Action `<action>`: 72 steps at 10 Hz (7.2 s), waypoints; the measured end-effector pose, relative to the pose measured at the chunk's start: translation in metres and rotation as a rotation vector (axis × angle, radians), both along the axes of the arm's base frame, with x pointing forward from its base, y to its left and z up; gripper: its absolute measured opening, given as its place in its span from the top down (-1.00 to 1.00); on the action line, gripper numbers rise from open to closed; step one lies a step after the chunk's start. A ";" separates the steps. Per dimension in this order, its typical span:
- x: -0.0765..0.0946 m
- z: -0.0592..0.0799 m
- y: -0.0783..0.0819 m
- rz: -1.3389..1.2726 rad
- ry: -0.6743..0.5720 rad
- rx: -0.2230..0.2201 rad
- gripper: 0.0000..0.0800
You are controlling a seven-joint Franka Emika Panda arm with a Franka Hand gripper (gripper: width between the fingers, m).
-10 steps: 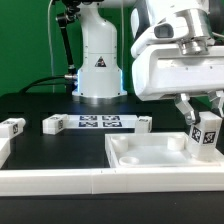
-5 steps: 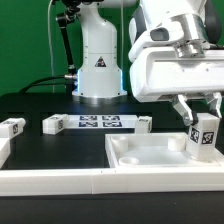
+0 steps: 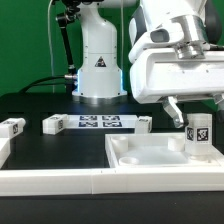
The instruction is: Assemble square table
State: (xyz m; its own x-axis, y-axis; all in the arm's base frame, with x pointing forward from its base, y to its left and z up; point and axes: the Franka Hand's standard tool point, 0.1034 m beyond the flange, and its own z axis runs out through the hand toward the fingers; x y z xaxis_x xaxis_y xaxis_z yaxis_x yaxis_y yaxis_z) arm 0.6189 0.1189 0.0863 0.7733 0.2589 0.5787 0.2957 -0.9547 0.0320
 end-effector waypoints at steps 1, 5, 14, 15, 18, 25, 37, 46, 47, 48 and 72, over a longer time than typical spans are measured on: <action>0.000 0.000 0.000 0.000 0.000 0.000 -0.59; 0.000 0.006 0.001 0.004 0.007 -0.002 -0.62; -0.004 0.003 0.004 0.018 0.444 -0.037 -0.62; -0.005 0.006 0.005 0.017 0.518 -0.041 -0.62; -0.007 0.004 0.002 0.029 0.644 -0.052 -0.62; -0.001 0.002 0.001 0.020 0.588 -0.045 -0.62; 0.005 0.001 -0.004 -0.039 0.540 -0.026 0.27; 0.006 -0.001 -0.008 -0.809 0.626 0.251 0.27; 0.006 -0.001 -0.008 -0.885 0.630 0.275 0.27; 0.005 -0.001 -0.009 -0.976 0.633 0.305 0.27; 0.002 -0.003 0.002 0.141 0.524 -0.112 -0.62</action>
Offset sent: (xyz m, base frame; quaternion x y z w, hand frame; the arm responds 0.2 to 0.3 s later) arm 0.0000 0.0000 0.0000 0.0000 0.0000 0.0000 1.0000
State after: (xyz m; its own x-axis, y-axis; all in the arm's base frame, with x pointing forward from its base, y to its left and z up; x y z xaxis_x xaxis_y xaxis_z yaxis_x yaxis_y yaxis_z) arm 0.6210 0.1210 0.0833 0.9040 0.4182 0.0889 0.4237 -0.9042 -0.0547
